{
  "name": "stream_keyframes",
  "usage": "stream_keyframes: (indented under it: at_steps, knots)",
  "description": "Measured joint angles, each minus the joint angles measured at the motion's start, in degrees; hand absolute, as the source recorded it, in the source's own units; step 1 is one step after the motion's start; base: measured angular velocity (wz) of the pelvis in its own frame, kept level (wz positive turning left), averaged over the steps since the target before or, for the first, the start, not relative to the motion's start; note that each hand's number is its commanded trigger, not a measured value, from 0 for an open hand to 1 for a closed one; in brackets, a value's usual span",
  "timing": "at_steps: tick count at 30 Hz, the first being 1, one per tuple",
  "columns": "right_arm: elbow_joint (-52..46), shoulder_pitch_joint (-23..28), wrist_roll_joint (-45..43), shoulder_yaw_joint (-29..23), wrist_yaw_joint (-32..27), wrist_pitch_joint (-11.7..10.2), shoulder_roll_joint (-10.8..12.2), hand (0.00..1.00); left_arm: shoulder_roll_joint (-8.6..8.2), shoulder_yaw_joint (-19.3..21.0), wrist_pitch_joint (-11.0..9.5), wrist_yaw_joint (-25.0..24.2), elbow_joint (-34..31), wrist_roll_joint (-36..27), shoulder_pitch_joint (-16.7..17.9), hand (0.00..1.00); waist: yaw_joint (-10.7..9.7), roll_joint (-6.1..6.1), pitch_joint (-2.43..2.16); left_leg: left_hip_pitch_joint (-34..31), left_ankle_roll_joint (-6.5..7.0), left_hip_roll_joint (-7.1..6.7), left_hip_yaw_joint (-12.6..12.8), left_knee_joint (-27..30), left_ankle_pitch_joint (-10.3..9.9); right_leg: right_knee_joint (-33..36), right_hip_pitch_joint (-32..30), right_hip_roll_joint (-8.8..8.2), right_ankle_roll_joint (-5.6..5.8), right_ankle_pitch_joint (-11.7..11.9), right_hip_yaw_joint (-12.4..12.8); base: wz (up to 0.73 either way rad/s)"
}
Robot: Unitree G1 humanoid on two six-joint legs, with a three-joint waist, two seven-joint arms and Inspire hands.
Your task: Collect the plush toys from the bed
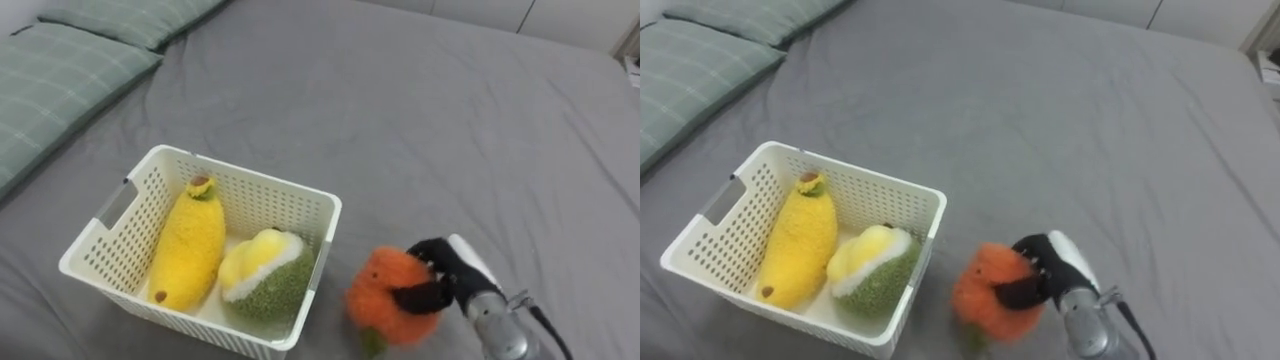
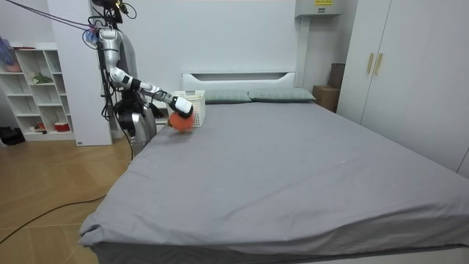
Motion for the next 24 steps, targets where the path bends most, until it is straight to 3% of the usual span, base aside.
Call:
stream_keyframes:
  at_steps: [7, 14, 15, 24]
  knots:
    - [-13.51, -0.07, -0.95, -3.94, 0.44, 0.64, -2.45, 1.00, 0.04, 1.52, -0.37, 0.03, 0.08, 0.12, -0.08, 0.00, -0.28, -0.83, -0.02, 0.24, 0.01, 0.16, 1.13, -0.08, -0.02, 0.28, -0.31, 0.17, -0.04, 0.02, 1.51, -0.08]
    - [-19.63, -3.34, -2.69, -4.37, 2.38, 1.41, -2.46, 1.00, 0.17, 2.94, 0.06, 0.03, 1.92, 0.09, -0.44, 0.00, 0.34, -1.13, 0.00, 0.12, 0.02, 0.21, 1.51, -0.49, -0.01, 0.66, -1.05, 0.22, -0.04, 0.03, 2.16, -0.05]
    - [-20.74, -4.15, -2.61, -4.03, 2.64, 1.76, -2.46, 1.00, 0.12, 2.87, 0.15, 0.04, 1.92, 0.08, -0.42, 0.00, 0.59, -1.40, -0.19, 0.00, 0.02, 0.23, 1.51, -0.54, -0.01, 1.01, -1.39, 0.20, -0.03, 0.02, 2.16, 0.00]
    - [-24.33, -16.52, -2.55, 4.29, 4.25, 2.58, -1.89, 1.00, 0.11, 1.27, 0.62, 0.92, 1.87, 2.32, -2.35, 0.00, 4.58, -0.82, 0.09, -0.05, 0.04, 0.26, 1.42, -0.69, 0.00, 0.92, -1.40, 0.17, -0.03, 0.02, 1.89, 0.01]
